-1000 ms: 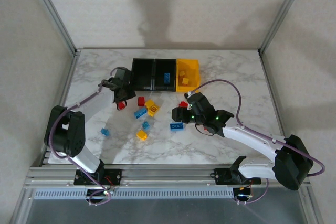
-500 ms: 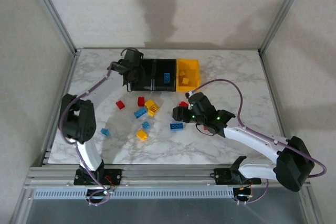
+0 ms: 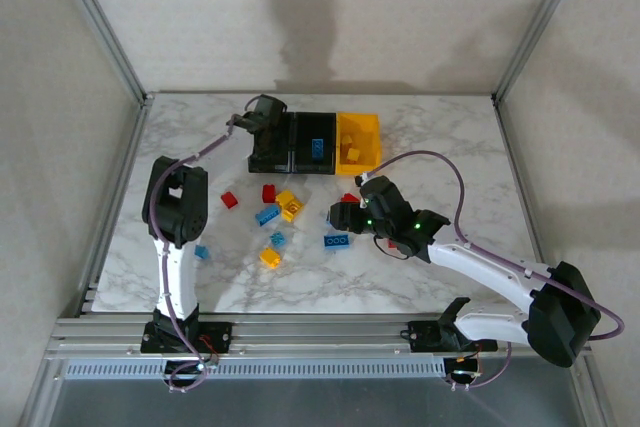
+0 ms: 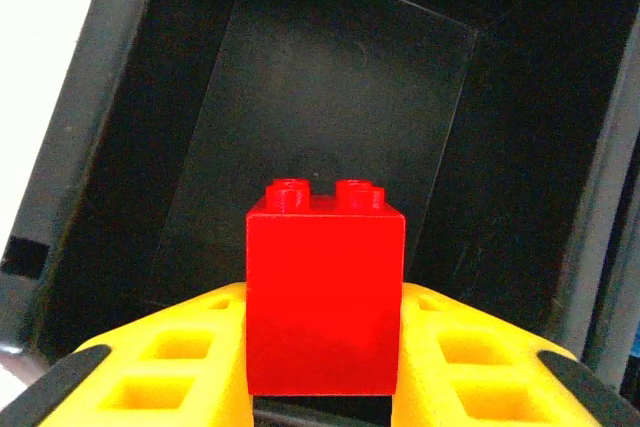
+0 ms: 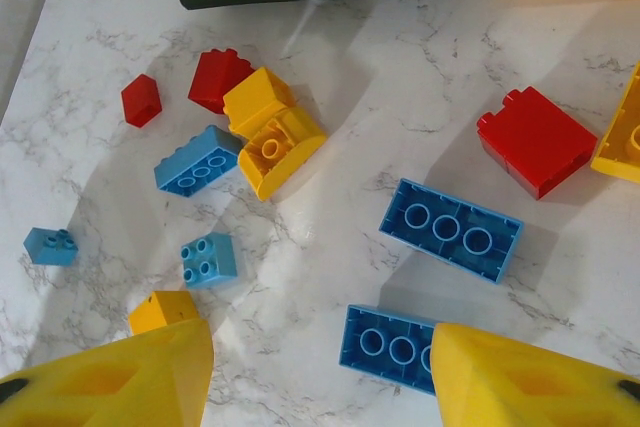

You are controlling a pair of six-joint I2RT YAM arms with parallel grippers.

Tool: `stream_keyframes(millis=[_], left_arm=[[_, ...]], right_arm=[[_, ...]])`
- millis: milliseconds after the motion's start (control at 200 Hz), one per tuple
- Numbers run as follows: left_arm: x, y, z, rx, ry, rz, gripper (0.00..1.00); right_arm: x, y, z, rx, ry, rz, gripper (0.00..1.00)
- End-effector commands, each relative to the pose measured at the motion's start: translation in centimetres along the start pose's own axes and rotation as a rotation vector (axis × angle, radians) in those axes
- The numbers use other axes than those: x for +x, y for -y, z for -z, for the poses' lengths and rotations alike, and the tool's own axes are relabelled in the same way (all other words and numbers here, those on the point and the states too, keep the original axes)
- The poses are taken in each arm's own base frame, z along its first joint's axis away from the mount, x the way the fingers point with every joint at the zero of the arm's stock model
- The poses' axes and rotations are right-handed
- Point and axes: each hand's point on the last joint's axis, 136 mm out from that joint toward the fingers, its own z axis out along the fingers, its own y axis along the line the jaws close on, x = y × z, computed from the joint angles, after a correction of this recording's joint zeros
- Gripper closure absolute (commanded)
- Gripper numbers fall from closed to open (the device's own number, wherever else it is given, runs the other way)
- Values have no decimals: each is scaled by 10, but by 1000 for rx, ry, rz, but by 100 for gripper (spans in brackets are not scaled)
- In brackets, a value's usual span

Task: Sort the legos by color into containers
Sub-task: Place the lego in the container.

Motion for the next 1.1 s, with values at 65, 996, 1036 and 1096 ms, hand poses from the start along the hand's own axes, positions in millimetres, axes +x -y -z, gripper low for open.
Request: stream_keyframes(millis=[65, 996, 1036, 1096], left_arm=[[0, -1, -2, -29, -5, -4, 67], [39, 19, 121, 342, 56, 42, 36], [50, 16, 127, 374, 54, 42, 35], [65, 10, 136, 412, 49, 40, 33]], right_arm=[[-7, -4, 2, 14, 10, 10, 41], [-3, 24, -10, 148, -46, -34, 26], [-2, 27, -14, 169, -56, -46, 23], [0, 34, -20, 214, -69, -69, 18]])
